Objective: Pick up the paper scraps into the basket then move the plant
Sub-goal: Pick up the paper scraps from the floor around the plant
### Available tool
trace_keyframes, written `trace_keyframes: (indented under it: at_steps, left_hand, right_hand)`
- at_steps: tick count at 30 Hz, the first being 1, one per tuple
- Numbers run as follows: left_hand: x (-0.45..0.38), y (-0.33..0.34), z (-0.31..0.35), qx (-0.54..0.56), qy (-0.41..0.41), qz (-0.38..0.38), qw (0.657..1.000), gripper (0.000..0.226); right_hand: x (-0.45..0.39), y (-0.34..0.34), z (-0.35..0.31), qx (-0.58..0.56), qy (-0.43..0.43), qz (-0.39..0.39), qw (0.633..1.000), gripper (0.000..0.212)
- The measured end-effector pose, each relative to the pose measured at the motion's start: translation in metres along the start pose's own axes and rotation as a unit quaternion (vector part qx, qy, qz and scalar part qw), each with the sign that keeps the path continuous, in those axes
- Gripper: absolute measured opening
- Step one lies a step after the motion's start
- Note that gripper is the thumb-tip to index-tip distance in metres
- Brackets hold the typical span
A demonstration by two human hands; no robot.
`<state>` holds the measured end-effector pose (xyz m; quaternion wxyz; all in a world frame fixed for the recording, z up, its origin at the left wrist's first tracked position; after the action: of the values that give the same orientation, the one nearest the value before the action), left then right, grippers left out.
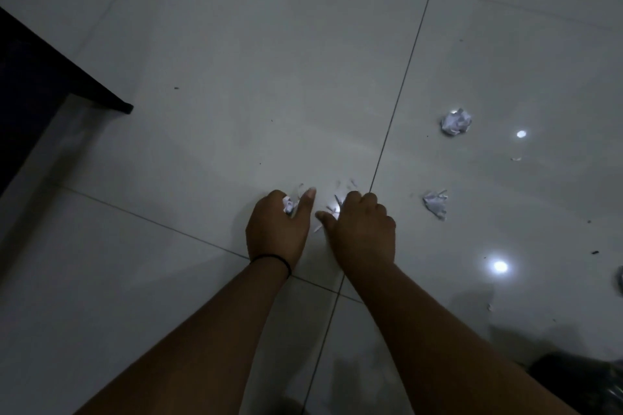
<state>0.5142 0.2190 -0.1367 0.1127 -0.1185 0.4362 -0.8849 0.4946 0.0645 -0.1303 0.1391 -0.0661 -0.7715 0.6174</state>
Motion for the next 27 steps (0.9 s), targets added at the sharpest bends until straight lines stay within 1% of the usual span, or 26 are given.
trace_keyframes:
  at_steps: [2,4,7,9,12,13,15,16,18,20,22,24,25,27]
  left_hand:
    - [-0.005,0.005,0.0,-0.036,-0.041,-0.007,0.998,0.047]
    - [-0.009,0.011,0.002,-0.055,-0.063,-0.019,0.996,0.047]
    - [-0.014,0.007,0.006,-0.066,-0.047,-0.021,0.996,0.041]
    - [-0.015,0.003,0.004,-0.061,-0.033,-0.018,0.997,0.043]
    - [-0.01,-0.004,0.008,-0.022,-0.015,-0.021,0.999,0.047]
    - [-0.007,-0.005,0.011,0.003,-0.001,-0.026,1.0,0.043]
    - [0.001,-0.001,0.022,0.067,0.007,-0.049,0.997,0.025]
    - [0.007,0.001,0.028,0.094,0.001,-0.063,0.994,0.024]
    - [0.016,0.009,0.046,0.119,0.022,-0.084,0.989,0.032]
    - [0.028,0.023,0.075,0.111,0.086,-0.108,0.984,0.029]
    - [0.039,0.042,0.103,0.086,0.147,-0.141,0.975,0.023]
    - [0.05,0.062,0.132,0.052,0.206,-0.173,0.962,0.029]
    - [0.055,0.074,0.144,0.026,0.235,-0.191,0.953,0.031]
    - [0.067,0.099,0.165,-0.018,0.273,-0.237,0.932,0.028]
  right_hand:
    - [0.002,0.002,-0.01,0.018,-0.061,0.0,0.998,0.033]
    - [0.002,0.003,-0.01,0.022,-0.093,-0.013,0.995,0.021]
    - [-0.001,0.001,-0.003,-0.042,-0.084,-0.052,0.994,0.019]
    - [-0.004,-0.005,0.007,-0.115,-0.04,-0.069,0.99,0.018]
    - [-0.005,-0.021,0.031,-0.199,0.05,-0.068,0.976,0.029]
    - [-0.002,-0.026,0.039,-0.225,0.081,-0.058,0.969,0.029]
    - [0.005,-0.039,0.057,-0.27,0.14,-0.031,0.952,0.029]
    - [0.011,-0.044,0.066,-0.285,0.167,-0.014,0.944,0.029]
    - [0.025,-0.053,0.082,-0.304,0.219,0.03,0.927,0.029]
    - [0.045,-0.059,0.1,-0.309,0.283,0.079,0.904,0.026]
    - [0.067,-0.056,0.117,-0.317,0.361,0.107,0.871,0.022]
    - [0.088,-0.048,0.132,-0.335,0.431,0.111,0.83,0.021]
    - [0.096,-0.045,0.136,-0.337,0.451,0.109,0.819,0.021]
    - [0.107,-0.044,0.141,-0.337,0.464,0.102,0.813,0.022]
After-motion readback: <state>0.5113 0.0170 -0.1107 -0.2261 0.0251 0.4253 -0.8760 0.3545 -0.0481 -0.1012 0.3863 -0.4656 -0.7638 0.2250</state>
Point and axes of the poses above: each hand's wrist, its own x-axis away from the middle knuckle, its own y-axis out of the palm, z = x × y, the point moved 9 cm from there along -x, towards the middle knuckle, and after that the axes turned 7 degrees about z, right-handed, at the moved point
